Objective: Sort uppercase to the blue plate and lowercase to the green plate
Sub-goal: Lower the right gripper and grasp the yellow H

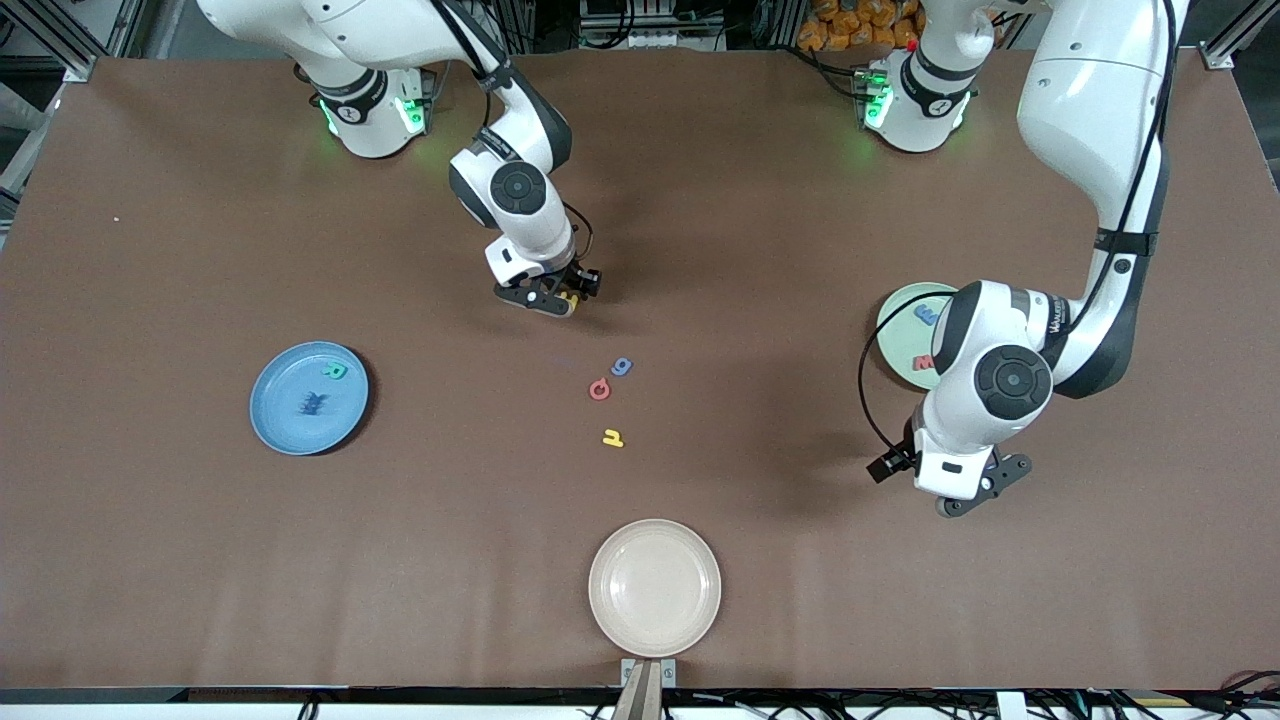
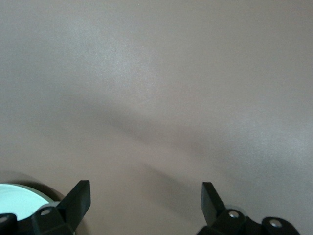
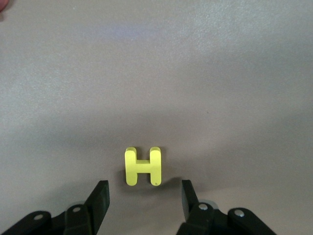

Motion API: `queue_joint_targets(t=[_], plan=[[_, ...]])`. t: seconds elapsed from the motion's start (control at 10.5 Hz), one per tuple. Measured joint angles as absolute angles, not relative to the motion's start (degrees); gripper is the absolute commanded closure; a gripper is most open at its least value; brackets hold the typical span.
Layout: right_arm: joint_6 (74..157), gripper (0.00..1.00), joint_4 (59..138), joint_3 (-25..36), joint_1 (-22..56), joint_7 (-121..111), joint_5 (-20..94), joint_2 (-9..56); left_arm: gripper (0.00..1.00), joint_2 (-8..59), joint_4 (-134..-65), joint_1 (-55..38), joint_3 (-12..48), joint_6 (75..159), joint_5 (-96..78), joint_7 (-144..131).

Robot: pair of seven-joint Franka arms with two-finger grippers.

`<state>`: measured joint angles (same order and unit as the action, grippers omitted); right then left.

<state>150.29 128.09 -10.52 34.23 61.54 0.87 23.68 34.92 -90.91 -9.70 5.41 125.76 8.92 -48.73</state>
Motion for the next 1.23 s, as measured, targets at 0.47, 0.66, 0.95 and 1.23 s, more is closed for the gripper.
queue_joint_targets(t=[0.47, 0.66, 0.95, 1.23], plan=[[150.4, 0.36, 126.8, -9.0, 34.2, 61.5, -1.5, 25.0, 0.0, 35.0, -90.9, -9.7, 5.4, 125.9, 8.9, -48.7], [150.4, 0.39, 126.2, -8.4, 34.2, 61.5, -2.2, 25.6, 0.0, 35.0, -90.9, -9.7, 5.4, 125.9, 8.9, -48.7], [150.4, 0.43, 125.8, -8.4, 34.3, 61.5, -2.4, 26.1, 0.0, 35.2, -90.9, -9.7, 5.4, 126.2, 8.9, -48.7], [150.4, 0.5, 125.6, -8.5, 34.4, 61.5, -2.4, 26.1, 0.0, 35.5, -90.9, -9.7, 5.4, 126.5, 8.9, -48.7]])
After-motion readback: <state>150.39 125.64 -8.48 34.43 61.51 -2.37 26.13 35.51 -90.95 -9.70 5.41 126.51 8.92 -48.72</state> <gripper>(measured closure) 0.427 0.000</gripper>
